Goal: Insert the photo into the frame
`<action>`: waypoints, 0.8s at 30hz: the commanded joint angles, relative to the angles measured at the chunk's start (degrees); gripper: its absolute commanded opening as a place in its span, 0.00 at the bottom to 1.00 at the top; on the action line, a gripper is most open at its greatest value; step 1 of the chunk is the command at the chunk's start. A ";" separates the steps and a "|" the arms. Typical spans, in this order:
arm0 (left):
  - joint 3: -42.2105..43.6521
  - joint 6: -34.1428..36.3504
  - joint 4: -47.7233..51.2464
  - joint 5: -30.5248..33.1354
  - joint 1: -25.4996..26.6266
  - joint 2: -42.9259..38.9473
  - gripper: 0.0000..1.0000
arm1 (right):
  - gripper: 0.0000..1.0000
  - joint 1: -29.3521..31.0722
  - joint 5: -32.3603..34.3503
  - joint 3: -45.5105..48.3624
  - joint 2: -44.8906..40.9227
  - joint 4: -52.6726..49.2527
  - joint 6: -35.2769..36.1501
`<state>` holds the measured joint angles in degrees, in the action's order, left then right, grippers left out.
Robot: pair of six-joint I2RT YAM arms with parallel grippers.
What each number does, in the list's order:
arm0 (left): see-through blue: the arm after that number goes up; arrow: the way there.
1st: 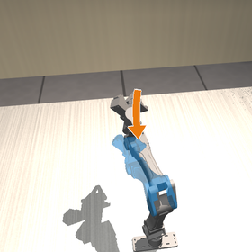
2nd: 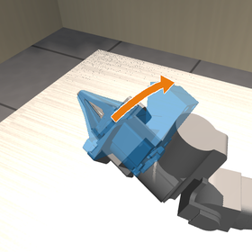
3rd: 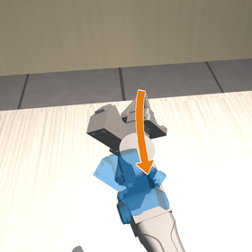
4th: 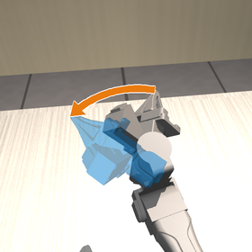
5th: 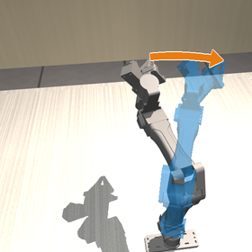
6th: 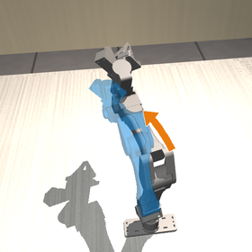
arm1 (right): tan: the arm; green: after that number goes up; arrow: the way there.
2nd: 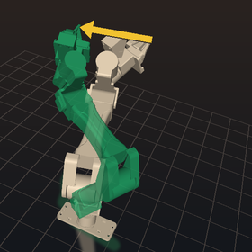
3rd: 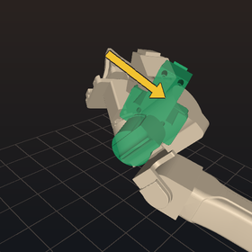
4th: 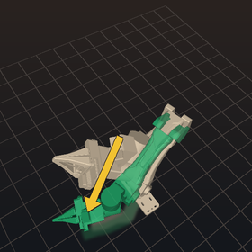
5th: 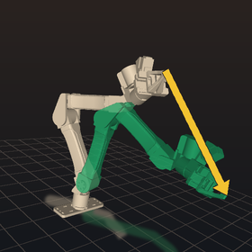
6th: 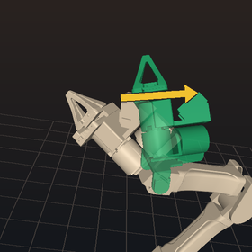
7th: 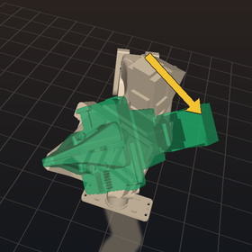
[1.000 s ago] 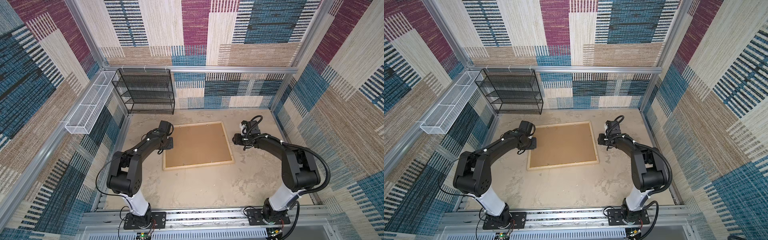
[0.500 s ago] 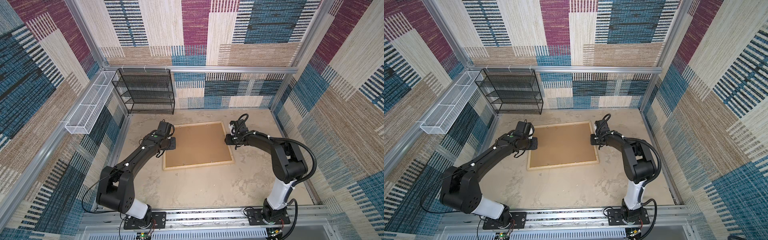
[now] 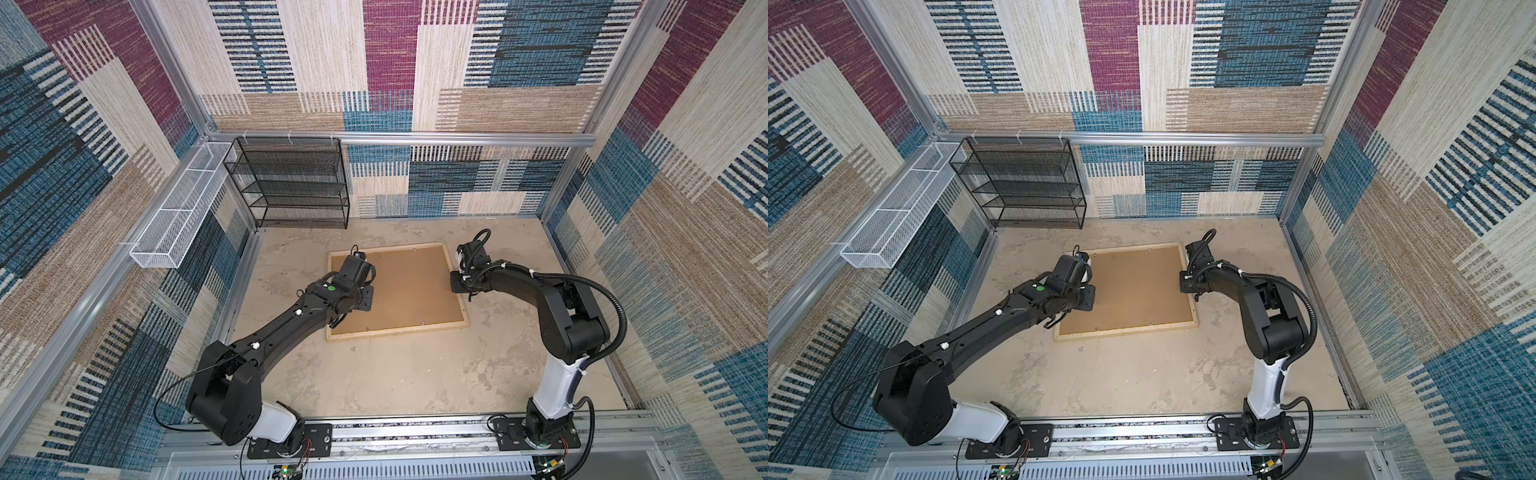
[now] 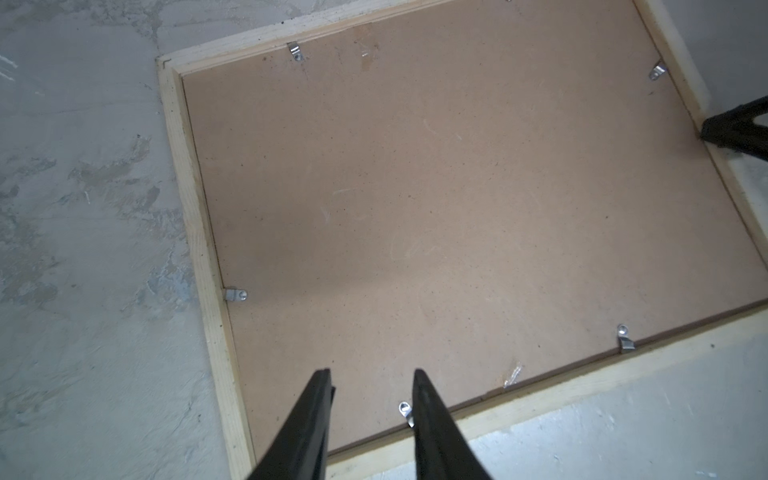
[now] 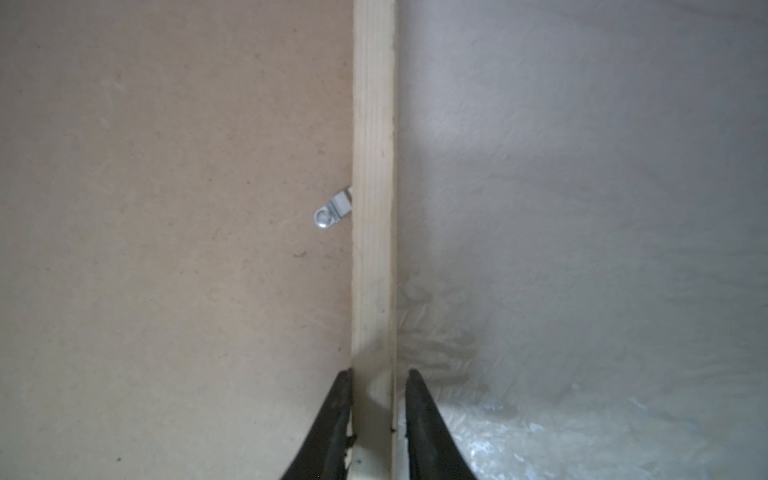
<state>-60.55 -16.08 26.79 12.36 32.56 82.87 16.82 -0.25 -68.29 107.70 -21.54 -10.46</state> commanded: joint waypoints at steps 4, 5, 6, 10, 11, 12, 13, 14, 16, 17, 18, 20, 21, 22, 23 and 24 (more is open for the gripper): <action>1.88 2.58 -3.48 2.85 3.78 -0.70 0.38 | 0.16 0.12 2.11 -0.44 0.49 -1.44 0.18; 1.93 2.71 -3.51 3.16 4.31 -0.56 0.38 | 0.15 0.09 2.13 -0.57 0.54 -1.54 0.22; 2.08 2.72 -3.50 3.89 5.01 -0.39 0.38 | 0.15 0.08 2.11 -0.75 0.62 -1.62 0.35; 2.28 2.89 -3.56 5.08 6.78 0.48 0.38 | 0.18 0.11 2.12 -1.47 1.25 -1.99 0.67; 2.28 3.06 -3.64 5.15 7.11 0.75 0.38 | 0.18 0.13 2.13 -1.70 1.59 -2.23 0.62; 2.20 3.15 -3.61 5.34 7.42 1.01 0.39 | 0.18 0.09 2.18 -1.95 1.80 -2.36 0.62; 2.20 3.24 -3.65 5.46 7.72 1.22 0.38 | 0.17 0.14 2.10 -2.01 1.80 -2.41 0.63; 2.24 3.46 -3.83 5.56 8.01 1.39 0.38 | 0.14 0.14 2.09 -2.07 1.73 -2.44 0.66; 2.37 3.77 -4.33 5.66 8.63 1.58 0.39 | 0.06 0.12 1.92 -2.22 1.42 -2.53 0.79; 2.45 3.92 -4.69 5.58 8.96 1.63 0.39 | 0.04 0.13 1.84 -2.49 1.22 -2.69 0.87; 2.67 4.02 -5.11 5.42 9.26 1.72 0.40 | 0.02 0.09 1.85 -2.72 1.05 -2.96 0.94; 3.20 4.25 -6.17 5.08 9.86 1.71 0.40 | 0.01 0.14 1.54 -3.20 0.58 -3.41 1.23; 3.62 4.30 -6.90 4.83 10.26 1.67 0.40 | 0.01 0.07 1.36 -3.55 0.32 -3.79 1.40; 4.12 4.46 -7.61 4.55 10.65 1.55 0.40 | 0.01 0.13 1.09 -3.88 0.10 -4.11 1.50; 4.66 4.65 -8.39 4.26 11.15 1.44 0.41 | 0.01 0.07 0.81 -4.26 -0.13 -4.50 1.66; 5.29 4.81 -9.31 4.13 11.74 1.27 0.41 | 0.01 0.14 0.70 -4.61 -0.36 -4.78 1.83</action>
<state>-56.21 -13.32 20.69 16.97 43.42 84.53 16.91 -0.03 -71.70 108.47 -26.00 -9.58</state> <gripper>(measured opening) 0.406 0.173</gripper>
